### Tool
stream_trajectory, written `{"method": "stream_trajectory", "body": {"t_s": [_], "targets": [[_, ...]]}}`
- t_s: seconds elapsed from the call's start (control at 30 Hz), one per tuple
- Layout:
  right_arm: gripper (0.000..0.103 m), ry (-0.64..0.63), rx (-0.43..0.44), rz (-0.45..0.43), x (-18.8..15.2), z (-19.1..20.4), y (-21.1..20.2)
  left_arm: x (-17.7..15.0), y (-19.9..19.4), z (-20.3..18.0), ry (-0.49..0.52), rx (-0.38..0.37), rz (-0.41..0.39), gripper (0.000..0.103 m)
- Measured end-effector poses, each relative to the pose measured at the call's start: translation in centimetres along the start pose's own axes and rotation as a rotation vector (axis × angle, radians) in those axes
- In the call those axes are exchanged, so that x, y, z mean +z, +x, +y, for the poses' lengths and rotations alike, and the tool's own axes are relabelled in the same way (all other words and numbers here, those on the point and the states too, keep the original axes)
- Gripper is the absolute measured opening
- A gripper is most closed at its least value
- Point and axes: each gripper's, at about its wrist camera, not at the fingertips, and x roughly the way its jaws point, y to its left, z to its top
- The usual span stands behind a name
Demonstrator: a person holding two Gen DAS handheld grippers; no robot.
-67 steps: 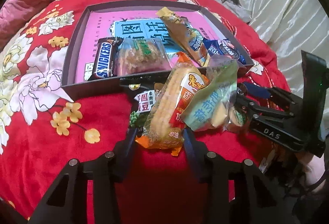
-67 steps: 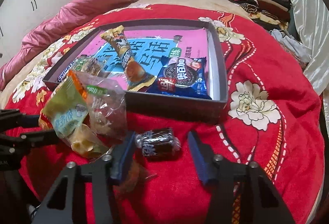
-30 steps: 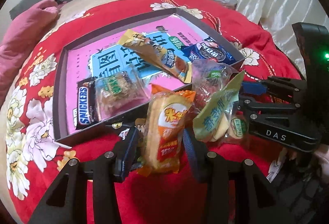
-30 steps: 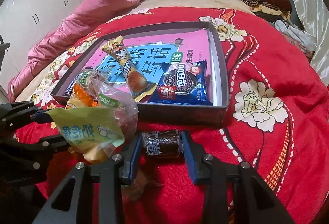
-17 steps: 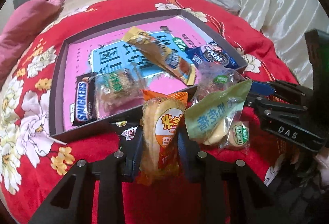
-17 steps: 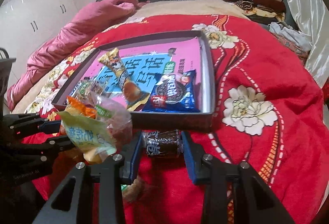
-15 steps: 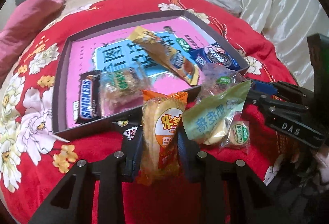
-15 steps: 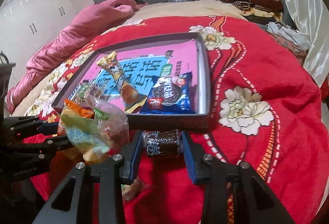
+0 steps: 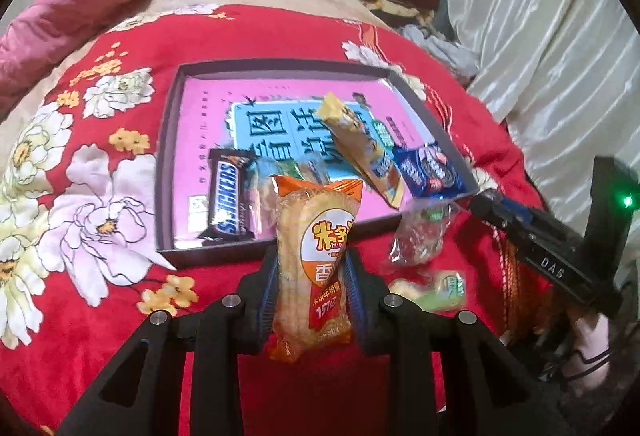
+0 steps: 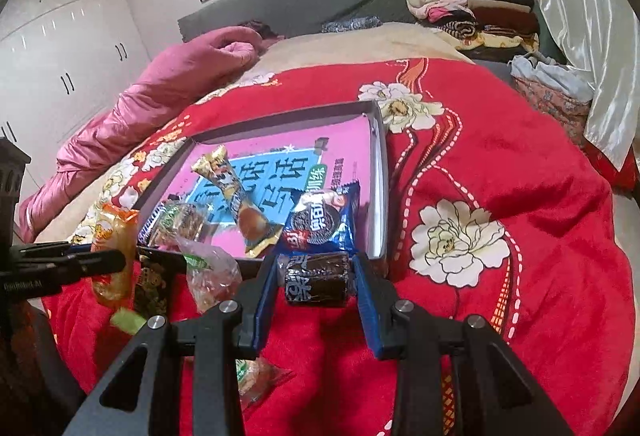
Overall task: Organize snacks
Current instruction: 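Lift the bread pack toward the tray with the left tool while the right tool lifts the chocolate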
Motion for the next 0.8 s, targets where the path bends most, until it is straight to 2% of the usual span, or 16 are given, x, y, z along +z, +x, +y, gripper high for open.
{"method": "stream_trajectory", "body": {"t_s": [0.8], "targets": [[0.037,-0.04,0.062,-0.141,1.0,1.5,-2.6,1.6,-3.7,3.0,-0.078,0.024,-0.1,0.032]]}}
